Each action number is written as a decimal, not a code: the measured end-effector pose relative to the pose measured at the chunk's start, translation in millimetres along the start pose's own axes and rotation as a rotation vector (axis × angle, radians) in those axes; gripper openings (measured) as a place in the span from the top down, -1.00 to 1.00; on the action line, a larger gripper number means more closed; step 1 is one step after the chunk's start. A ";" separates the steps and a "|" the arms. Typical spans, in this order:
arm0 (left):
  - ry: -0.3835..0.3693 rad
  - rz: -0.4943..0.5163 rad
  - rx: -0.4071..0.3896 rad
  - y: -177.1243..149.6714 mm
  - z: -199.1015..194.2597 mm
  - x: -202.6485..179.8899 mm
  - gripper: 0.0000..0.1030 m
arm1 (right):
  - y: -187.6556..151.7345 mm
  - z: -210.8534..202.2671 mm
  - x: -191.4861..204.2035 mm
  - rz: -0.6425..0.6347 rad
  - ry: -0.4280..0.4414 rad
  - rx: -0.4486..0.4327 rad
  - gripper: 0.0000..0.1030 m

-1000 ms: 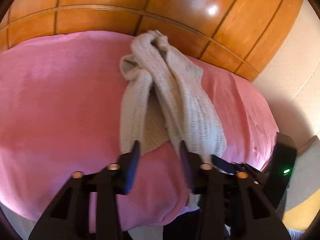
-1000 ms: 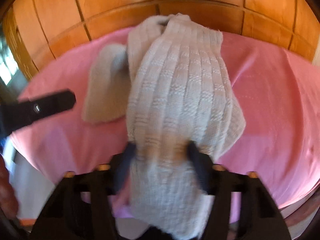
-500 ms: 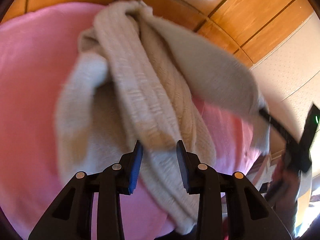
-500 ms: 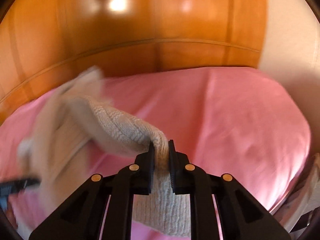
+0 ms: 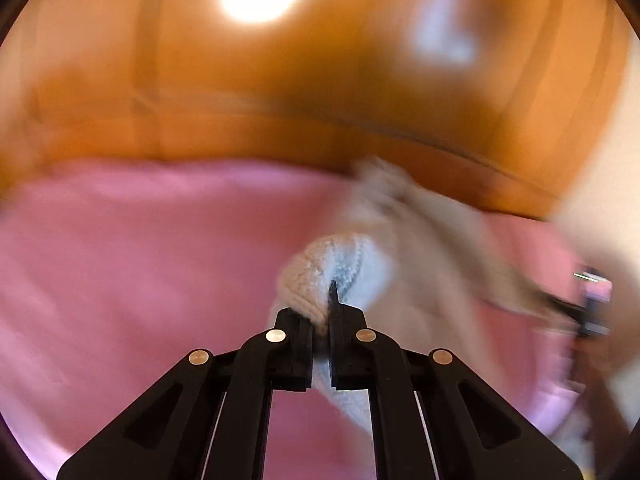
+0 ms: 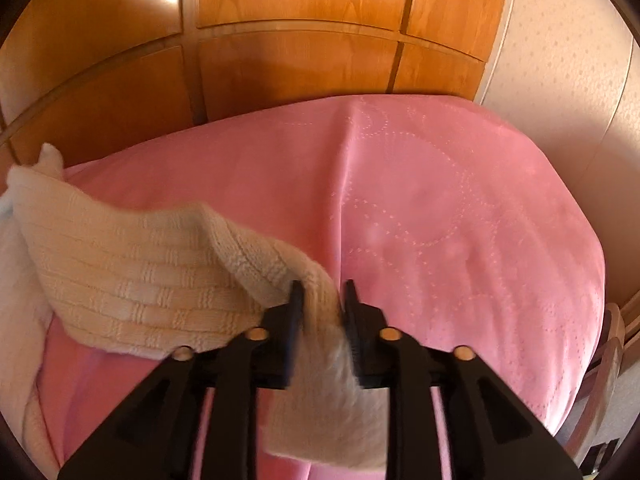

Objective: Fold small clothes
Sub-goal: 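Lift and shake the sweater out with both grippers, spreading it over the bed, then grasp a sleeve cuff with the left gripper and pull it straight outward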

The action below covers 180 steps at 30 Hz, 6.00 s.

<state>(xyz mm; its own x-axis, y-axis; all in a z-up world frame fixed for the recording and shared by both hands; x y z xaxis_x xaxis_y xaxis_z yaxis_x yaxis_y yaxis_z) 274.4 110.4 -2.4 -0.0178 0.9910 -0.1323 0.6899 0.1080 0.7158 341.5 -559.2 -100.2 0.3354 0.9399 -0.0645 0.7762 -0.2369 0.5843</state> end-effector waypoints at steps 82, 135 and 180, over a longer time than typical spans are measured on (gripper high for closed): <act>0.008 -0.431 0.235 -198.5 -61.7 109.3 0.90 | -179.9 -167.5 93.7 -0.148 0.475 0.124 -0.46; 0.740 -0.535 0.188 -87.6 -40.5 379.6 0.34 | -229.4 -133.1 276.6 -0.464 0.526 -0.058 -0.97; 0.157 -0.435 0.077 -124.4 25.6 98.0 0.22 | -226.5 -140.1 263.3 -0.454 0.583 -0.030 -0.93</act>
<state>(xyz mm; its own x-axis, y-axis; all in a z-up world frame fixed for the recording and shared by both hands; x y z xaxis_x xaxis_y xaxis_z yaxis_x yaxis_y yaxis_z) 205.4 192.1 -122.0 -0.4223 0.8557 -0.2992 0.6458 0.5156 0.5631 179.2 -223.6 -136.1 -0.3599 0.9238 0.1302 0.7531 0.2053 0.6250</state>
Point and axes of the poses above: each gripper's, at about its wrist camera, not at the fingertips, and z roughly the way its jaws point, x to its left, y to its top, the point moved 6 cm from there along z, roughly the way its jaws point, and after that the axes turned 2 degrees about y, right-handed, at the moved point
